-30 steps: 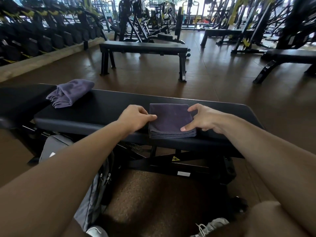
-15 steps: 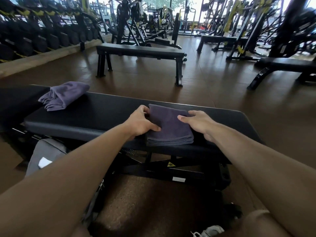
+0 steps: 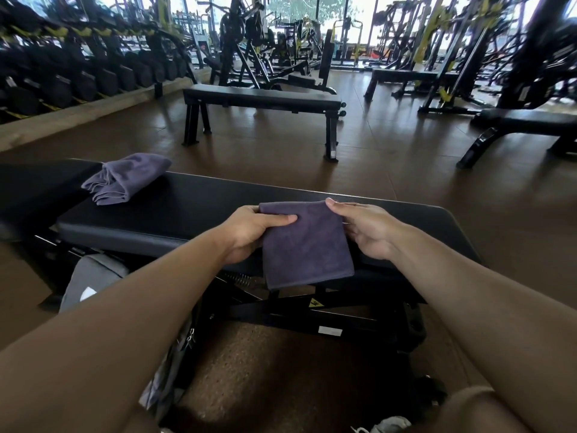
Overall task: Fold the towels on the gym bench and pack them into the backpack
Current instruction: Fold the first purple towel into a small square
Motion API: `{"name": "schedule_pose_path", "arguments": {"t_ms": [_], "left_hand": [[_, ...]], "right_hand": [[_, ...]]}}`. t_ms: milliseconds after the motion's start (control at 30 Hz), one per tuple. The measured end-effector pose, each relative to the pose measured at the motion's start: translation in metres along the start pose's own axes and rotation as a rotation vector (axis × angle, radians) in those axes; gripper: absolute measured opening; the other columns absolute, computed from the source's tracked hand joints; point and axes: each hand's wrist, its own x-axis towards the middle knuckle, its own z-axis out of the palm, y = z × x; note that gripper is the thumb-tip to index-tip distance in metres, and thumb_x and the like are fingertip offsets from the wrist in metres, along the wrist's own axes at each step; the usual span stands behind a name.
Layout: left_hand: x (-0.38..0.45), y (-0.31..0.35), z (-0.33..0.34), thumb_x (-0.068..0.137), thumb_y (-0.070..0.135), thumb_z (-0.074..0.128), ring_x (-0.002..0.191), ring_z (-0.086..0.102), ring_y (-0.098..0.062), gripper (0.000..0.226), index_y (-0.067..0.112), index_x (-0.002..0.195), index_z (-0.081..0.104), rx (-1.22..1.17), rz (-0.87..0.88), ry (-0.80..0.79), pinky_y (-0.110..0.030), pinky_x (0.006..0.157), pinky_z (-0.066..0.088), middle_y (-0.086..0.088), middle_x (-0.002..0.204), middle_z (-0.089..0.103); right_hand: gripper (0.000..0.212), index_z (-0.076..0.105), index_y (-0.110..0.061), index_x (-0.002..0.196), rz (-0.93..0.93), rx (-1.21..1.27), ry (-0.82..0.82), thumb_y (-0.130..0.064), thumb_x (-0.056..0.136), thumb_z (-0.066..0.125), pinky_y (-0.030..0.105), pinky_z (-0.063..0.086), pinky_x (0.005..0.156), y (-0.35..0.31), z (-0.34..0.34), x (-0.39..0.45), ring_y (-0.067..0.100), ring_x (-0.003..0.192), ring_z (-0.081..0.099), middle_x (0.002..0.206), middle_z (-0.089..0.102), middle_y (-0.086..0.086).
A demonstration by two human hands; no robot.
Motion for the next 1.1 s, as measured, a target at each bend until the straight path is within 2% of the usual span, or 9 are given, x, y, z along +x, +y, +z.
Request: {"name": "schedule_pose_path", "arguments": {"t_ms": [133,267,367,433,567,633,767,867,1100], "left_hand": [[-0.002,-0.001,-0.003,0.085,0.005,0.076,0.096,0.074,-0.021,0.028,0.003,0.114,0.073,-0.014,0.011,-0.029,-0.032,0.082,0.06,-0.012,0.108,0.077],[-0.003,-0.001,-0.004,0.087,0.009,0.076,0.101,0.073,-0.023,0.028,0.003,0.114,0.073,-0.003,0.026,-0.003,-0.037,0.088,0.059,-0.012,0.11,0.077],[-0.005,0.002,-0.003,0.088,0.015,0.077,0.106,0.073,-0.025,0.03,0.005,0.116,0.072,-0.014,0.038,0.015,-0.038,0.087,0.058,-0.01,0.112,0.077],[-0.006,0.004,-0.004,0.089,0.017,0.076,0.108,0.072,-0.026,0.03,0.005,0.116,0.072,-0.041,0.048,0.024,-0.039,0.089,0.058,-0.011,0.112,0.077],[-0.011,0.007,-0.007,0.091,0.024,0.073,0.106,0.073,-0.024,0.036,0.007,0.122,0.07,-0.095,0.026,-0.001,-0.037,0.088,0.058,-0.01,0.118,0.075],[-0.014,0.01,-0.008,0.091,0.028,0.072,0.104,0.073,-0.022,0.039,0.008,0.124,0.069,-0.11,0.015,-0.023,-0.036,0.087,0.058,-0.01,0.12,0.074],[-0.02,0.015,-0.007,0.088,0.037,0.068,0.115,0.069,-0.021,0.049,0.013,0.131,0.064,-0.13,-0.026,-0.164,-0.033,0.088,0.059,-0.007,0.127,0.071],[-0.023,0.014,-0.005,0.089,0.032,0.067,0.116,0.069,-0.021,0.046,0.015,0.132,0.062,-0.095,-0.059,-0.231,-0.033,0.086,0.06,-0.005,0.128,0.071],[-0.02,0.011,-0.002,0.086,0.012,0.072,0.102,0.074,-0.022,0.031,0.009,0.117,0.07,-0.098,0.003,-0.128,-0.031,0.077,0.061,-0.01,0.117,0.075]], "right_hand": [[0.034,0.074,-0.012,0.102,-0.001,-0.001,0.001,-0.037,0.08,0.083,0.029,0.053,0.083,-0.002,0.005,-0.005,0.017,0.095,0.072,0.099,0.078,0.002],[0.025,0.067,-0.018,0.094,-0.044,0.102,-0.022,-0.037,0.084,0.08,0.035,0.061,0.073,-0.005,0.008,-0.009,0.018,0.081,0.072,0.089,0.075,0.002],[0.041,0.065,-0.013,0.109,-0.062,0.114,0.047,-0.036,0.081,0.084,0.042,0.06,0.086,-0.008,0.013,-0.009,0.019,0.089,0.074,0.099,0.077,0.002],[0.048,0.066,-0.013,0.121,-0.017,0.054,-0.061,-0.034,0.082,0.082,0.042,0.057,0.096,-0.009,0.011,-0.013,0.019,0.104,0.073,0.111,0.077,0.003],[0.039,0.069,-0.015,0.123,0.041,-0.167,-0.258,-0.021,0.086,0.078,0.041,0.05,0.105,0.001,0.006,-0.021,0.02,0.113,0.07,0.117,0.076,0.002],[0.034,0.069,-0.015,0.121,-0.008,-0.155,-0.244,-0.015,0.088,0.076,0.04,0.052,0.103,0.002,0.009,-0.021,0.02,0.111,0.071,0.116,0.076,0.002],[0.027,0.068,-0.013,0.117,-0.096,0.027,-0.233,-0.006,0.091,0.07,0.032,0.061,0.084,-0.008,0.012,-0.024,0.02,0.098,0.074,0.11,0.077,0.006],[0.031,0.067,-0.014,0.121,-0.106,0.074,-0.23,-0.006,0.09,0.069,0.033,0.061,0.085,-0.013,0.011,-0.026,0.02,0.099,0.074,0.113,0.076,0.006],[0.046,0.063,-0.015,0.131,0.026,0.044,-0.295,-0.007,0.087,0.073,0.047,0.051,0.103,-0.01,0.006,-0.032,0.026,0.116,0.069,0.123,0.073,0.007]]}}
